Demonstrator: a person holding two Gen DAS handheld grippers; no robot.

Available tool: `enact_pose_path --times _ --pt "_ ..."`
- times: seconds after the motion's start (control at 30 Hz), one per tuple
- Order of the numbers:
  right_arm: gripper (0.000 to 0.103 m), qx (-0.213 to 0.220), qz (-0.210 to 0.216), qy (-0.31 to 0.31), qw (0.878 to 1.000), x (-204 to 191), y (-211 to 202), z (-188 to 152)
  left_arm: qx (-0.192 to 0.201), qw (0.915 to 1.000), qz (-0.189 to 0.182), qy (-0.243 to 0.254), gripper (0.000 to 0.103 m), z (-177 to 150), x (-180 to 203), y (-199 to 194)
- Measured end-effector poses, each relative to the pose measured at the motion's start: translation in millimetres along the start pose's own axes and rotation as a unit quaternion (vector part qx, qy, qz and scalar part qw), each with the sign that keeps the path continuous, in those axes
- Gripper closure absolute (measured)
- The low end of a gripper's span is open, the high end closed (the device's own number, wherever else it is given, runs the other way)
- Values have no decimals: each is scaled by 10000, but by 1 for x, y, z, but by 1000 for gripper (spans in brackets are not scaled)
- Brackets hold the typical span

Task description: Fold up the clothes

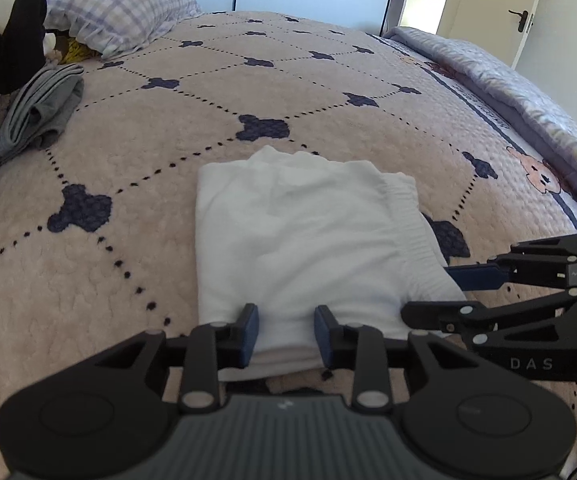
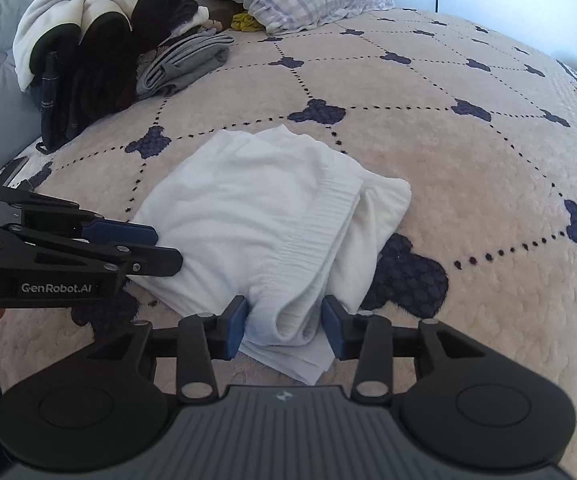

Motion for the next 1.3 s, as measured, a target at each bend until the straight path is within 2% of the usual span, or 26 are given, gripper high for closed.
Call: enact_pose_path --times 0.57,0.77,0.83,1.0,1.3 --pt "59 -97 188 210 9996 5 -10 -6 27 9995 144 262 69 -1 6 1" --pt "58 445 410 636 9961 14 -29 12 38 9993 181 328 69 -1 8 2" --pt "53 434 359 703 9959 17 -27 13 43 9991 205 368 69 -1 9 2" --pt "51 -139 240 751 9968 23 -1 -6 46 9990 205 396 69 -1 9 1" --pt "46 -143 474 1209 9914 38 -9 -12 65 9986 223 479 66 0 10 0"
Point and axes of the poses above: each gripper's, at about its wrist camera, not at the fingertips, and y roughly the way its jaws point, x to its right, z to its top, the point moved 6 cm from there along y, roughly the way its jaws point, and after that the axes turned 5 degrees about -y, right-handed, at the moved point
